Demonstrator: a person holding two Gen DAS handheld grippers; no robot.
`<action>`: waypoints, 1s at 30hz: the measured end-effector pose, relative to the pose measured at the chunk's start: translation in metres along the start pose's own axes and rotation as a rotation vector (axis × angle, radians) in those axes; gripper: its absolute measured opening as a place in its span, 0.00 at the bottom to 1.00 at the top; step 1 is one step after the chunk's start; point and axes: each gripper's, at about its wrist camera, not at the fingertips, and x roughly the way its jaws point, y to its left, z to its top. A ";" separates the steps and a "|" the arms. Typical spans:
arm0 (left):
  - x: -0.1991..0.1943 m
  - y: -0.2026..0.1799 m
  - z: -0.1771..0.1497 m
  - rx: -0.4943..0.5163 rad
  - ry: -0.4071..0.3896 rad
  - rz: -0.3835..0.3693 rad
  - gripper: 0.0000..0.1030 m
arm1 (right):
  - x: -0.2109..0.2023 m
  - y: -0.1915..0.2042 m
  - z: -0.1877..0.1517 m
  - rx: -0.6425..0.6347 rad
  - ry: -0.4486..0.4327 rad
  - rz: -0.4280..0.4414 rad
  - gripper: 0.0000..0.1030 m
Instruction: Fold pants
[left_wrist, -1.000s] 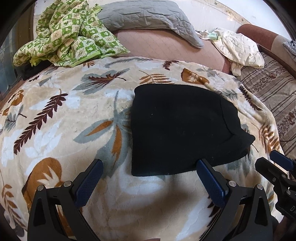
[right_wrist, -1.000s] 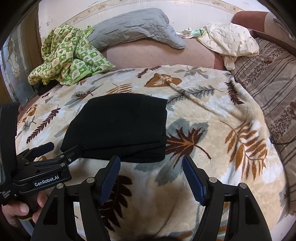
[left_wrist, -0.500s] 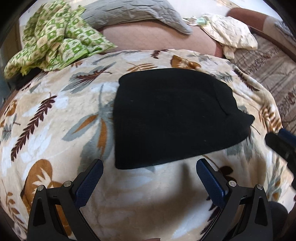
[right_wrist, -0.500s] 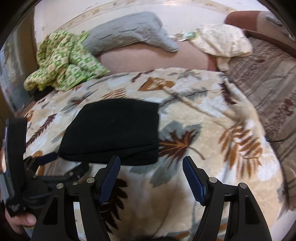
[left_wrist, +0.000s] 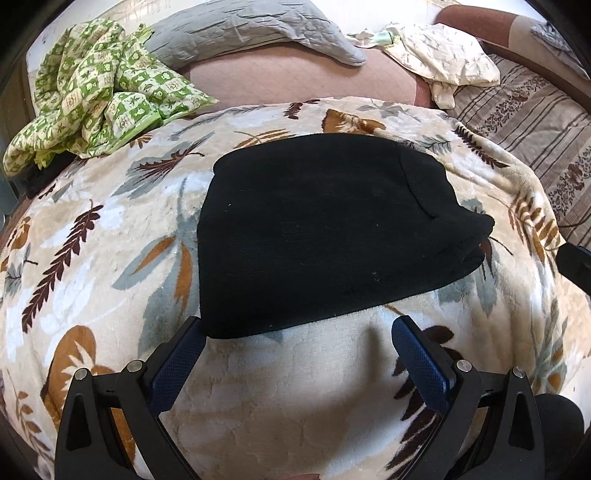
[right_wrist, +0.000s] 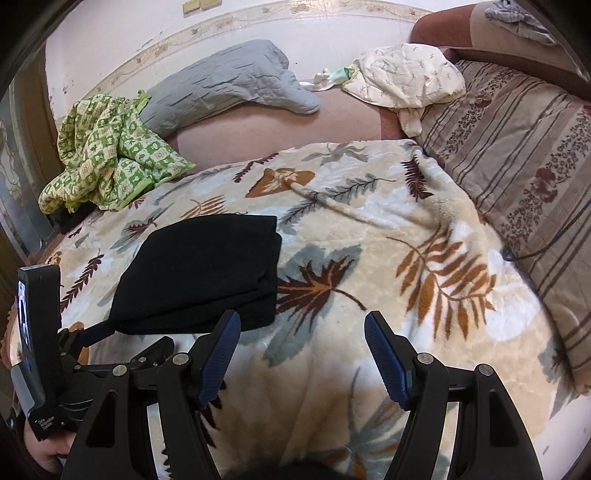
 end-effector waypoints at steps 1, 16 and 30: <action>0.000 -0.001 -0.001 0.004 -0.001 0.002 0.99 | 0.000 -0.001 -0.001 0.004 -0.002 -0.003 0.69; 0.001 0.002 -0.002 0.017 0.007 0.023 0.99 | 0.006 -0.002 -0.002 0.008 0.018 -0.005 0.69; 0.006 0.004 -0.001 0.021 0.020 0.035 0.99 | 0.007 -0.001 -0.002 0.003 0.022 -0.002 0.69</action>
